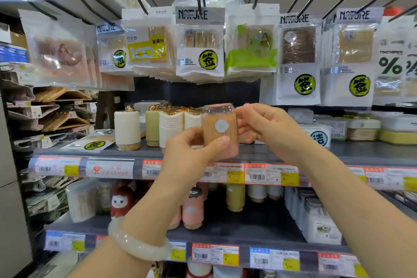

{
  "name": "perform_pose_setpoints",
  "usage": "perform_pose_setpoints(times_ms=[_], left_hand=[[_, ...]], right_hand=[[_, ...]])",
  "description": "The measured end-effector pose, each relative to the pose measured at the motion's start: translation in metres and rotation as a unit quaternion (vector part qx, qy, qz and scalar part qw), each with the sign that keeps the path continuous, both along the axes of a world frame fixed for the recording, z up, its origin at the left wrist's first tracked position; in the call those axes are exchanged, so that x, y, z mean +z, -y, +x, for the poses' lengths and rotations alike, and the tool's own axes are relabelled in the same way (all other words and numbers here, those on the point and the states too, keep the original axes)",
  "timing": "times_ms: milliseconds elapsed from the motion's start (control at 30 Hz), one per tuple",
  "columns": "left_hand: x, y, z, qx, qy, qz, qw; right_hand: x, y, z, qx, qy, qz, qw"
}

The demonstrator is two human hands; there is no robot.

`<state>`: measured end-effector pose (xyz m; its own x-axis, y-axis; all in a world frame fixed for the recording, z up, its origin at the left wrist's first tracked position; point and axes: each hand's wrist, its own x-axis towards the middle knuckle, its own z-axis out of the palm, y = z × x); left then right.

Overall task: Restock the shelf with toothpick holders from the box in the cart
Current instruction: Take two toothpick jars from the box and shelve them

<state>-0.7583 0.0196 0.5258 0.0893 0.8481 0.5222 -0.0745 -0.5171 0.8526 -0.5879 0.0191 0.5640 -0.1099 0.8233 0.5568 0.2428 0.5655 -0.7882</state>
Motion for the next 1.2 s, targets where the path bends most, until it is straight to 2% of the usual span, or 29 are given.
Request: perform_pose_setpoints(times_ms=[100, 200, 267, 400, 467, 533, 600, 800, 1033, 1200], left_hand=[[0.008, -0.004, 0.017, -0.012, -0.018, 0.01, 1.0], [0.011, -0.007, 0.031, -0.039, -0.036, 0.022, 0.998], [0.014, -0.012, 0.039, -0.024, -0.059, 0.043, 0.997], [0.017, -0.021, 0.05, 0.043, -0.15, 0.085, 0.984], [0.014, -0.024, 0.053, 0.067, -0.23, 0.089, 0.967], [0.011, -0.027, 0.055, 0.102, -0.36, 0.108, 0.921], [0.01, -0.028, 0.056, 0.13, -0.433, 0.108, 0.885], [0.017, -0.033, 0.062, 0.133, -0.468, 0.071, 0.871], [0.021, -0.049, 0.065, 0.103, -0.481, 0.035, 0.87], [0.021, -0.056, 0.061, 0.087, -0.486, 0.049, 0.868]], right_hand=[[-0.001, 0.006, 0.015, 0.013, 0.025, 0.018, 0.999], [-0.001, 0.008, 0.027, 0.013, 0.022, -0.001, 1.0], [-0.002, 0.005, 0.032, 0.008, 0.006, -0.002, 1.0], [-0.004, -0.008, 0.034, -0.096, 0.003, 0.018, 0.995], [-0.008, -0.018, 0.034, -0.165, 0.03, 0.013, 0.986], [-0.014, -0.028, 0.033, -0.211, 0.091, 0.004, 0.973], [-0.017, -0.034, 0.033, -0.24, 0.138, -0.002, 0.961], [-0.009, -0.042, 0.033, -0.326, 0.262, -0.018, 0.908], [-0.006, -0.054, 0.029, -0.405, 0.326, -0.021, 0.854], [-0.007, -0.06, 0.033, -0.415, 0.337, -0.024, 0.845]])
